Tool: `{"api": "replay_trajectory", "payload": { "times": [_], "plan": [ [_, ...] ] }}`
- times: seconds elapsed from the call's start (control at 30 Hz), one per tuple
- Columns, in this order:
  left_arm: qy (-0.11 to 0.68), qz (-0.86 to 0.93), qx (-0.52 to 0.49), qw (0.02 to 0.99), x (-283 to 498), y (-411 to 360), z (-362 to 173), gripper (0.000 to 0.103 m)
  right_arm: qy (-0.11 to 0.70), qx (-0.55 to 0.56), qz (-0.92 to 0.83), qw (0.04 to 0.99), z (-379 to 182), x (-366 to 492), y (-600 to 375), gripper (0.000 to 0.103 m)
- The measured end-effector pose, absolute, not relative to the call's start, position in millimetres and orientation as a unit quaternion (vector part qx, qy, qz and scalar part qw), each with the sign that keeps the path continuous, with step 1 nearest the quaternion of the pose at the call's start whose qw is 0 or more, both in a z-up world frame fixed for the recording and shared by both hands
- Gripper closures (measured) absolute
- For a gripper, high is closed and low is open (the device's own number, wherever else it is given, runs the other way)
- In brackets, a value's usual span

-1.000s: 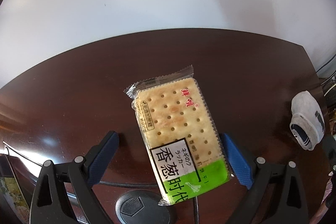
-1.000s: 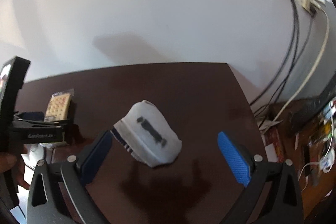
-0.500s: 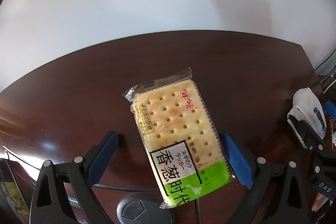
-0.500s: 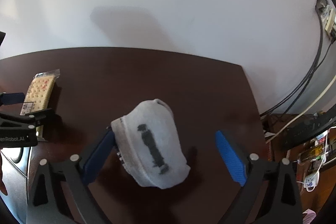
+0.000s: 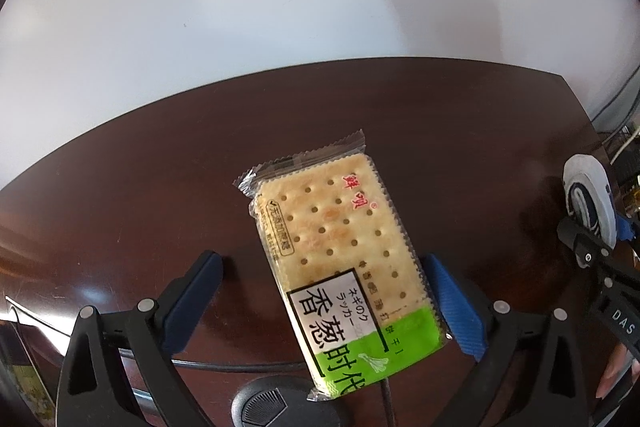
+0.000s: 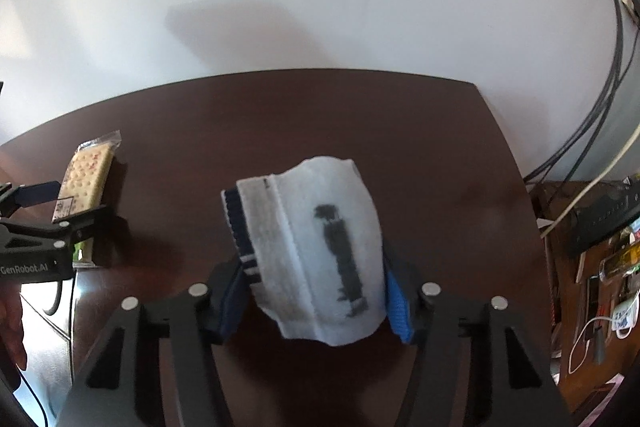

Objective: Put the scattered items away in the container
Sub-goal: 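Grasp the green-labelled cracker packet with the left tool while the right tool grasps the white sock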

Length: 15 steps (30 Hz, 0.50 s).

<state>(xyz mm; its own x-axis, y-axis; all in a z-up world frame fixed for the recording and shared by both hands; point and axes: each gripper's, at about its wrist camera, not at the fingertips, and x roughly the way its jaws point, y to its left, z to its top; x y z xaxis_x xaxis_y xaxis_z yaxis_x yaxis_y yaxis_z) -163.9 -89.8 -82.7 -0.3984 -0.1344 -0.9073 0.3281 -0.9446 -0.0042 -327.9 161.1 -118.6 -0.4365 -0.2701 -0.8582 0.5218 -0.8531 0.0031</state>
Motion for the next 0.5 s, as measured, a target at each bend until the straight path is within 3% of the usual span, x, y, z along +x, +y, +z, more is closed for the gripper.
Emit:
{"api": "replay_trajectory", "payload": {
  "times": [0.07,0.2,0.33,0.5],
  "plan": [
    [0.086,-0.837,0.524,0.134,-155.4,-90.6,-81.0,0.007,0.123,0.474,-0.839,0.24,-116.8,-321.3,163.8,0.047],
    [0.075,-0.846,0.514,0.118,-136.1,-91.3,-74.6,0.032,0.111,0.47,-0.84,0.246,-114.3,-309.3,166.8,0.048],
    [0.077,-0.849,0.511,0.106,-114.9,-98.6,-71.0,0.039,0.098,0.462,-0.844,0.255,-108.8,-293.6,167.9,0.05],
    [0.09,-0.851,0.508,0.1,-88.8,-82.6,-65.7,0.04,0.093,0.46,-0.842,0.266,-106.2,-271.7,156.9,0.05]
  ]
}}
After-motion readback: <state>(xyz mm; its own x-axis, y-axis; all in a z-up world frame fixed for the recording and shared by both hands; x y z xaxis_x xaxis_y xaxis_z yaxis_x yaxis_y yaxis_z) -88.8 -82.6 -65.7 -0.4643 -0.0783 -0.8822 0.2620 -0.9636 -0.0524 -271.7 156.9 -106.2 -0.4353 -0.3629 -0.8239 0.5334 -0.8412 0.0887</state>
